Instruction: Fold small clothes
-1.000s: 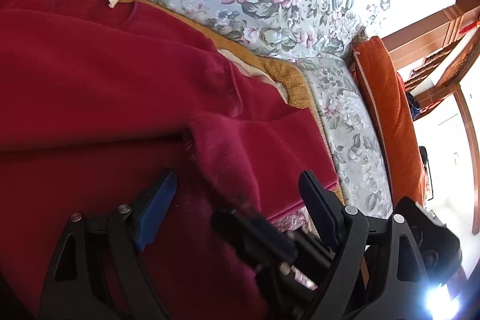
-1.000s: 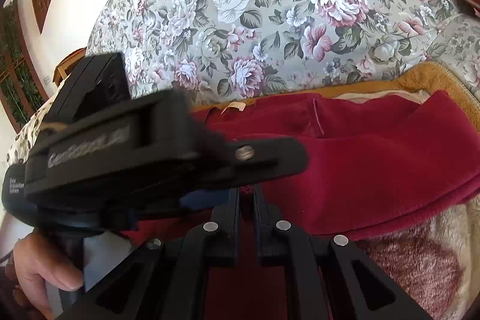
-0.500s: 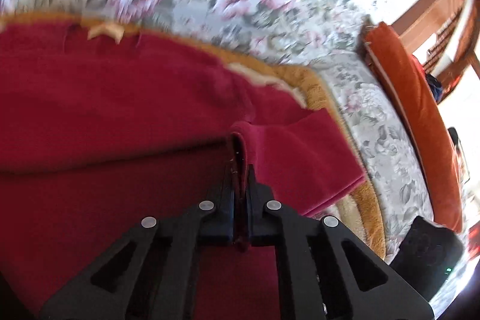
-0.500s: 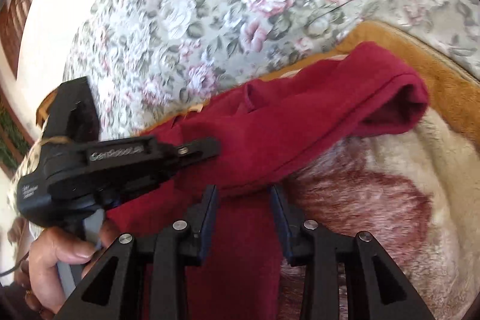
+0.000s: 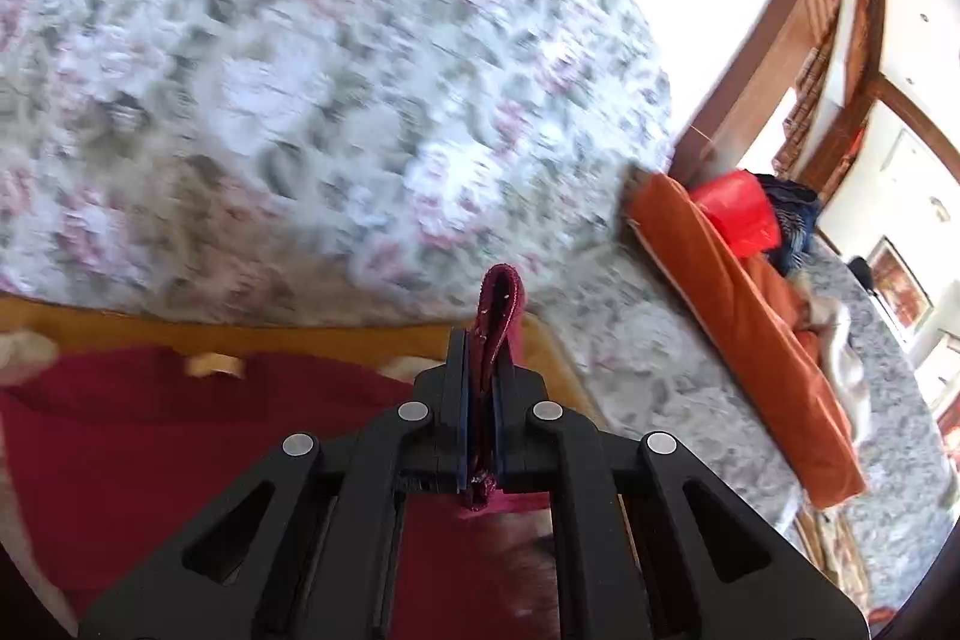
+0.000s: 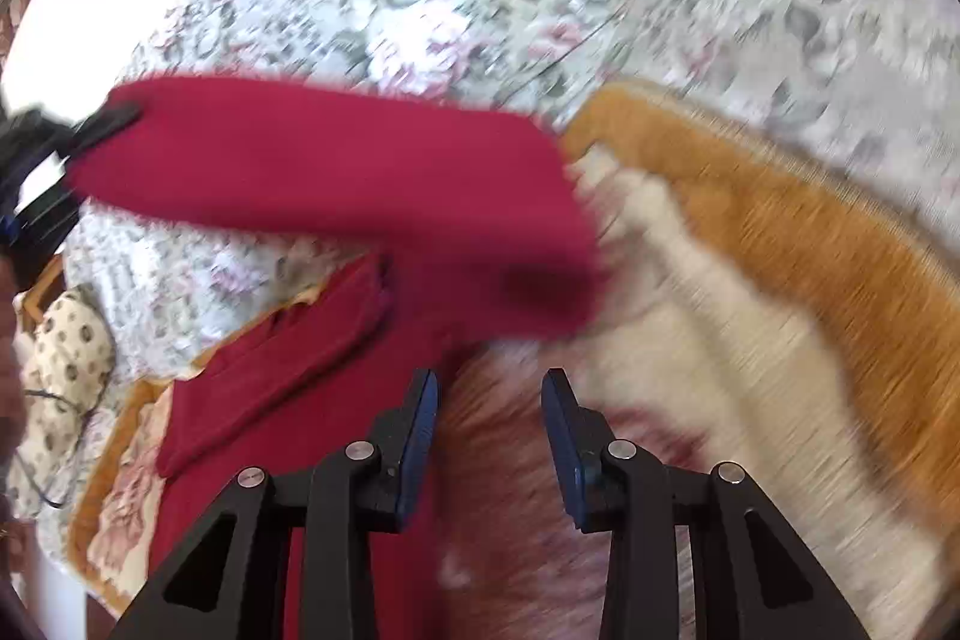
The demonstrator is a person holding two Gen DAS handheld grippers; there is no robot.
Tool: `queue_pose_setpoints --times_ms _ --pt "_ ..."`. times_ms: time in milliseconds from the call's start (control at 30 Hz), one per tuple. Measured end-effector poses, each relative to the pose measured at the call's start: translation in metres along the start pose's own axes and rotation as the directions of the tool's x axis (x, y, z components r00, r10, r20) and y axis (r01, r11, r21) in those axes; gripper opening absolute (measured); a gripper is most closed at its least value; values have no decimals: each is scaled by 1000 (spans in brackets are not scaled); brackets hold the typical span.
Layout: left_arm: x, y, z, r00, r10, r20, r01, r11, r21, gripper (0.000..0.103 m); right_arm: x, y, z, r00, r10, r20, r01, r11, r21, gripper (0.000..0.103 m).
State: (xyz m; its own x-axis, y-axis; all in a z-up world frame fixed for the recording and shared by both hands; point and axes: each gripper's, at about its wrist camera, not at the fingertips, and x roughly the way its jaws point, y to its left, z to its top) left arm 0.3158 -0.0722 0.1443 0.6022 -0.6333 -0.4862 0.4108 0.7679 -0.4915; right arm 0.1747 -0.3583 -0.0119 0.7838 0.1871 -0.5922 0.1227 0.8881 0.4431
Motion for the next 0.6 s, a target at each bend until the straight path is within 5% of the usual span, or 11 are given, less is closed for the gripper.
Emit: queue_pose_setpoints --times_ms 300,600 --pt "-69 108 -2 990 131 57 -119 976 -182 4 12 -17 -2 999 -21 -43 20 1000 -6 35" --pt "-57 203 -79 957 270 -102 -289 905 -312 4 16 -19 -5 998 -14 -59 14 1000 -2 35"
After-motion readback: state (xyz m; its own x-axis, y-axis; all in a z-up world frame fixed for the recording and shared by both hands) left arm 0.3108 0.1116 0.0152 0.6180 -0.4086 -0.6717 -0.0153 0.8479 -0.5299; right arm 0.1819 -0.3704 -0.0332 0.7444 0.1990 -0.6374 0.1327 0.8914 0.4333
